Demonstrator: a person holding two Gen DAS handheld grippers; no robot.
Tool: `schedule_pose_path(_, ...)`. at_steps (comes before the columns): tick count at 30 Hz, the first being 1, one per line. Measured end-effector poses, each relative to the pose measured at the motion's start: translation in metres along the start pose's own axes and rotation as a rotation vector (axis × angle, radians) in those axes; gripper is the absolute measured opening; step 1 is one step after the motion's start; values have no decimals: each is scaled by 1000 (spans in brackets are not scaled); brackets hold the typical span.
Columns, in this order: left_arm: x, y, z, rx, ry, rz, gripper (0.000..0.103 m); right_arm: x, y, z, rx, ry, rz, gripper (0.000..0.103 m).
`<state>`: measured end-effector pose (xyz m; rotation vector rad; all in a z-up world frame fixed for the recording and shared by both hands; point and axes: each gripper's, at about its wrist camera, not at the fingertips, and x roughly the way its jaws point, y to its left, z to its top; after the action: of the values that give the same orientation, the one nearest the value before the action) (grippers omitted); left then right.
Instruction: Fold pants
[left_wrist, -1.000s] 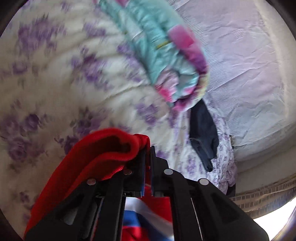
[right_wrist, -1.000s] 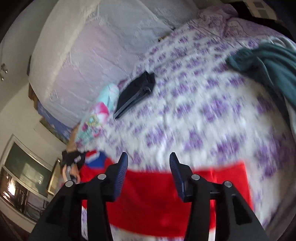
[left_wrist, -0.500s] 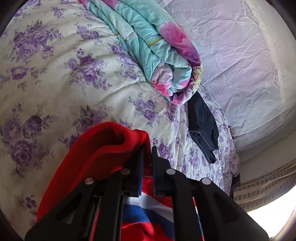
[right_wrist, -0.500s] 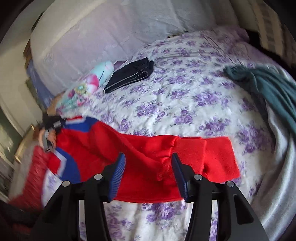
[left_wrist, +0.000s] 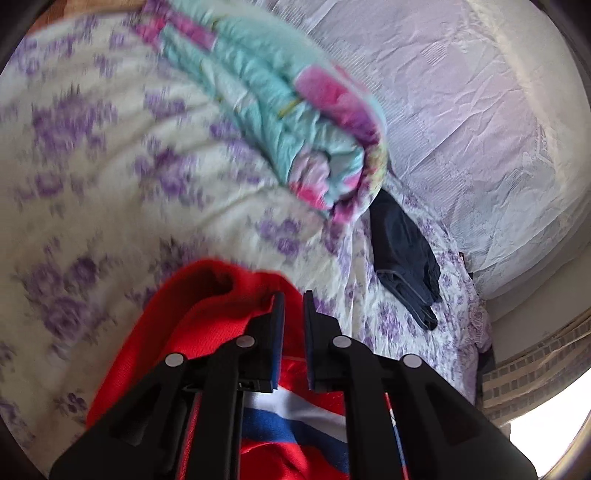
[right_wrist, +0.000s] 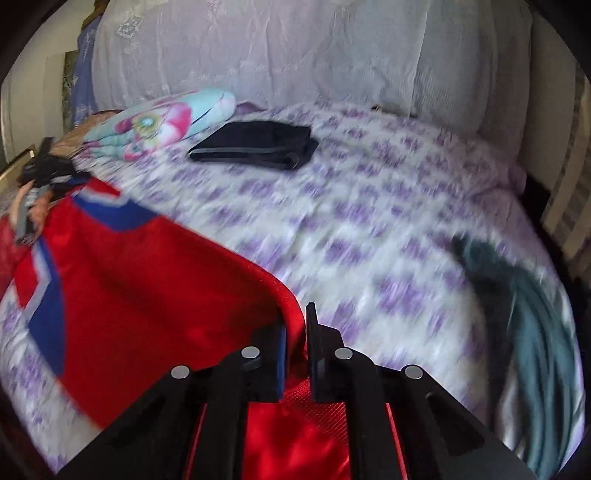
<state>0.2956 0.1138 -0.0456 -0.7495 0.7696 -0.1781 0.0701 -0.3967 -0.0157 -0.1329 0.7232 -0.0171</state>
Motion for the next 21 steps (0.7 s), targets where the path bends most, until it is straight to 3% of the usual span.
schedule_pose_path(3,-16,-7,6,42,-91,12,8,41,-26,54,42,5,-52,8)
schedule_pose_path(5,-18,-4,9,35,-97,18,8,85,-40,83,69,39,-90,8)
schedule_pose_path(8,-9,13,16,-23,0,2,16,150,-50,92,105,170,-71,12)
schedule_pose_path(9,-7,17,17,-43,24,-12,27,158,-53,88,136,177,-58,19)
schedule_pose_path(10,-6,25,20,-74,62,-52,34,159,-59,83,194,152,-48,39)
schedule_pose_path(11,-7,29,22,-89,82,-80,34,153,-63,76,237,120,-44,53)
schedule_pose_path(14,-21,44,31,-128,70,-111,41,118,-83,53,390,12,19,58)
schedule_pose_path(16,-28,50,35,-121,47,-53,55,101,-92,38,465,-17,72,63)
schedule_pose_path(18,-30,56,37,-115,28,11,55,90,-100,23,531,-44,127,67)
schedule_pose_path(21,-15,63,33,-138,110,-35,55,85,-109,-6,638,-95,193,69)
